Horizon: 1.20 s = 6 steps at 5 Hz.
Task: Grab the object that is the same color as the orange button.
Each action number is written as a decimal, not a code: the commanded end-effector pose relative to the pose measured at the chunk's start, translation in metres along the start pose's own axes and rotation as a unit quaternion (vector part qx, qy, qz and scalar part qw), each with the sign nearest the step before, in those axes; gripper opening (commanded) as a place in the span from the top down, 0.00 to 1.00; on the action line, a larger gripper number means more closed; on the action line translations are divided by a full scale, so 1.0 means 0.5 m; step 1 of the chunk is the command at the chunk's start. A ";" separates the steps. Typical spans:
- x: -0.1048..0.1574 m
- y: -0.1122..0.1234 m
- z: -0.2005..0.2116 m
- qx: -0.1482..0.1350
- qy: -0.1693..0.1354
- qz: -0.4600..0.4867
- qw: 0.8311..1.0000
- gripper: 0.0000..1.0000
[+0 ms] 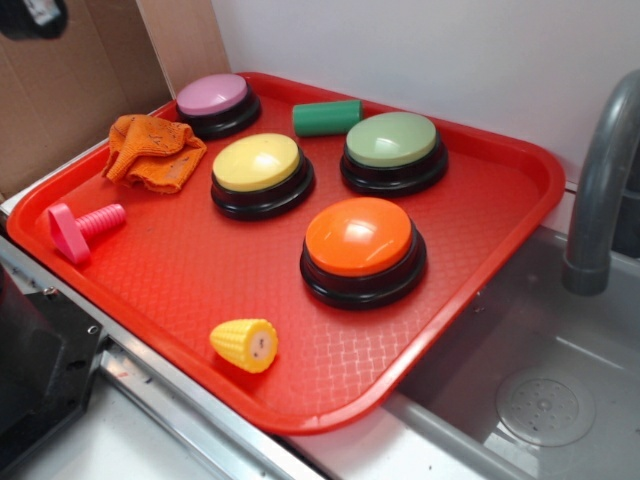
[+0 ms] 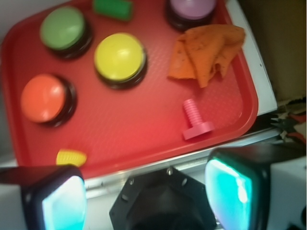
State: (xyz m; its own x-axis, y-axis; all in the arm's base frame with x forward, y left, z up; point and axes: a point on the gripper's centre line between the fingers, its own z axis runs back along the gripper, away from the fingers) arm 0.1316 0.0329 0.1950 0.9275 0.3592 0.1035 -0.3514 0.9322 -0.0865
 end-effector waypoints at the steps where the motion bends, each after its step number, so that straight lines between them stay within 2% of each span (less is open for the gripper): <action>1: 0.074 0.129 -0.098 0.038 -0.074 0.203 0.976 0.00; 2: 0.105 0.167 -0.153 0.070 -0.072 0.262 0.960 0.00; 3: 0.141 0.186 -0.207 0.072 -0.092 0.312 0.943 0.00; 4: 0.174 0.201 -0.256 0.061 -0.112 0.349 0.928 0.00; 5: 0.196 0.207 -0.298 0.064 -0.116 0.353 0.926 0.00; 6: 0.206 0.213 -0.327 0.046 -0.118 0.330 0.935 0.00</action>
State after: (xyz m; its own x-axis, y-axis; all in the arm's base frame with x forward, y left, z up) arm 0.2134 0.1515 0.0233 0.4598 0.8575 0.2309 -0.8658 0.4907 -0.0983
